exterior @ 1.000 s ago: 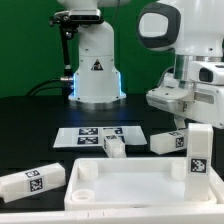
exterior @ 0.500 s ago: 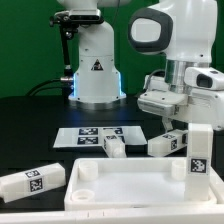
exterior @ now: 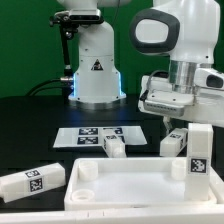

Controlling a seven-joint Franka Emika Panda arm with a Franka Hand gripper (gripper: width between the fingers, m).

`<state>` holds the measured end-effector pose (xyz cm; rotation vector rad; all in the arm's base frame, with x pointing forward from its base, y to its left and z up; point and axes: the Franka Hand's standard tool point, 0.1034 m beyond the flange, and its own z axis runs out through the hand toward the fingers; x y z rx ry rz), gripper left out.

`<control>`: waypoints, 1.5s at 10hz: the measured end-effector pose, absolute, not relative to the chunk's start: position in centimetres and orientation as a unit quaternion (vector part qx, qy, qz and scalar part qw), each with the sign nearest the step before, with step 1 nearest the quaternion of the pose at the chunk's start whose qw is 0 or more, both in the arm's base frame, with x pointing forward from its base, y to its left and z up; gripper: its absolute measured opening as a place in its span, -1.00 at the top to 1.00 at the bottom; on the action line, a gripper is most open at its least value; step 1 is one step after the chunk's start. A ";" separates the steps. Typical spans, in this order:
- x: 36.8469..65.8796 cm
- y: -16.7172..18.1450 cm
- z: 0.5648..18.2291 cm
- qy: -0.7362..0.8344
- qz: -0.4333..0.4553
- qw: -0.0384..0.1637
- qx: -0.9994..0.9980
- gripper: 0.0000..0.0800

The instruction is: Assemble desk

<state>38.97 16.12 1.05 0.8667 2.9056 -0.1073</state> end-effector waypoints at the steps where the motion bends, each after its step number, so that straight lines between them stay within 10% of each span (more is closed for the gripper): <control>1: 39.0 16.1 1.1 0.956 -0.035 0.054 0.288 0.29; 2: 39.0 16.0 1.1 0.955 -0.035 0.054 0.288 -0.35; 5: 39.4 16.0 2.0 0.950 -0.032 0.061 0.304 -0.60; 9: 43.2 15.6 5.2 0.912 -0.041 0.097 0.396 -0.62; 15: 44.3 14.4 5.1 0.773 -0.014 0.103 0.626 -0.62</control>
Offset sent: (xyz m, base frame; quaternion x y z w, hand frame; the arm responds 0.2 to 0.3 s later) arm 0.0000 0.0000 0.0000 0.0000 0.0000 0.0650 0.9979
